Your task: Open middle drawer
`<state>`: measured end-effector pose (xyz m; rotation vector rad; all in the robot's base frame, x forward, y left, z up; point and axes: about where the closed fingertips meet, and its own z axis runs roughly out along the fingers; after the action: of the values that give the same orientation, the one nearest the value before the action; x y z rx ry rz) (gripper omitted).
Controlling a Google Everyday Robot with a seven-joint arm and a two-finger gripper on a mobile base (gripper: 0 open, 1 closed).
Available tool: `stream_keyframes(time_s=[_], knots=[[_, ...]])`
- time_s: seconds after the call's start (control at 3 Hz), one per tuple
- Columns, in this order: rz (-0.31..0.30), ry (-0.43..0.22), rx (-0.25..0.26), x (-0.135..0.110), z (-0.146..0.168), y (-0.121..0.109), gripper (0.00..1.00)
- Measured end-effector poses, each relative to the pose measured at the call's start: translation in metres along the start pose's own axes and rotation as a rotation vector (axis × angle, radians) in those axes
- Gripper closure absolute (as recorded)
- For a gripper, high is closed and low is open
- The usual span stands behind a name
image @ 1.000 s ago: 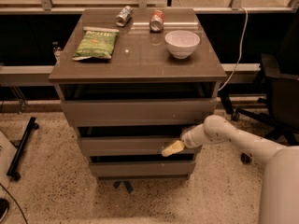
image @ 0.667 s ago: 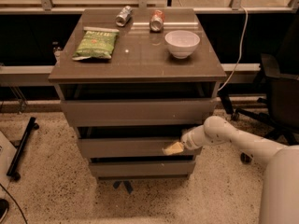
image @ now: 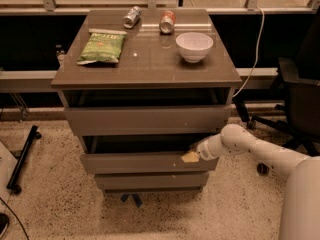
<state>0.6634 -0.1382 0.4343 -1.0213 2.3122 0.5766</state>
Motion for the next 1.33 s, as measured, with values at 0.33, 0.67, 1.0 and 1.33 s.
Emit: stream_keyframes(time_s=[0.33, 0.67, 1.0, 1.33], knots=[[0.000, 0.000, 0.000, -0.001, -0.001, 0.000, 0.34], [0.000, 0.000, 0.000, -0.001, -0.001, 0.000, 0.11], [-0.067, 0.087, -0.019, 0.009, 0.014, 0.009, 0.00], [-0.130, 0.172, -0.038, 0.019, 0.015, 0.021, 0.00]])
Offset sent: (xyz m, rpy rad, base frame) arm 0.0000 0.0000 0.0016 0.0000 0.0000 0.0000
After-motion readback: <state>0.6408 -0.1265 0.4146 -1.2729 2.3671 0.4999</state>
